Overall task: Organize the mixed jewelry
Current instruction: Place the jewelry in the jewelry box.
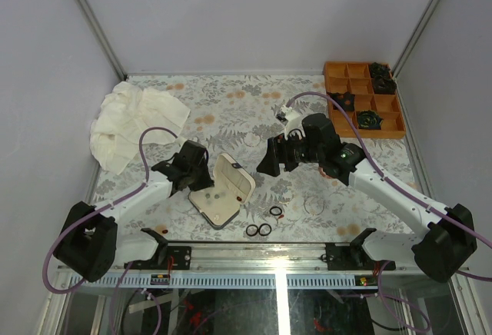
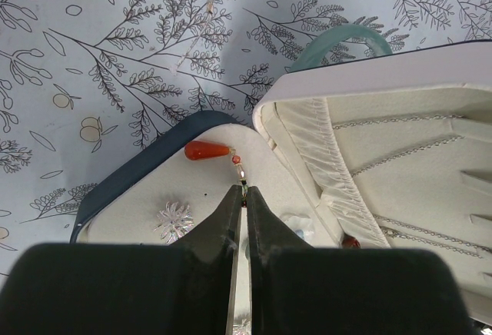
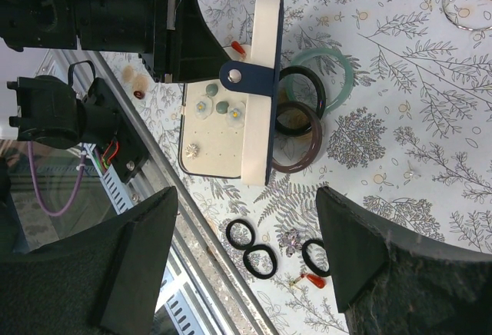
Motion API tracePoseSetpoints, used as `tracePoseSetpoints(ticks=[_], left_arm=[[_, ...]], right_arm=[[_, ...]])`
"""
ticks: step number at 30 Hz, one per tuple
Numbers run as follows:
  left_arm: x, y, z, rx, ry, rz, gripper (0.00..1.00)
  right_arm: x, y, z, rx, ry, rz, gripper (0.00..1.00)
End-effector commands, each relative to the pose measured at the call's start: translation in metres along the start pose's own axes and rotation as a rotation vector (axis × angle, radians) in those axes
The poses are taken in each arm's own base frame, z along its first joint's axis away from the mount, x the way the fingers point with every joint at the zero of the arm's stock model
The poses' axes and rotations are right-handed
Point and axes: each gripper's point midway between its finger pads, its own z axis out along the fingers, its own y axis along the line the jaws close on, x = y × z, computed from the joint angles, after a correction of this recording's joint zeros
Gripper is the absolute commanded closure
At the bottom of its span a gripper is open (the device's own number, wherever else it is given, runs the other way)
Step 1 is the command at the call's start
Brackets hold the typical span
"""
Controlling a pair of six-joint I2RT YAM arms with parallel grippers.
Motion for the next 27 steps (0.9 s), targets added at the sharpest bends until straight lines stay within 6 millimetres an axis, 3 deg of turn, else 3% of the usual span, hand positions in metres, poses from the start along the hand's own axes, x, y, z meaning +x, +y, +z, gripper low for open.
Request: tracePoseSetpoints(ticks=[1,27], left_arm=[[-0.0154,-0.0101,-0.0002,0.028,-0.045,0.009,1.0],[-0.019,-0.0141,-0.0016,0.046,-0.062,0.001,1.0]], right_arm=[[-0.013,0.0084,-0.0033,-0.037,-0.046,-0.02,0.2],[-0.0111,0.009,-0.0025,-0.045,-0.045,-0.015,0.2]])
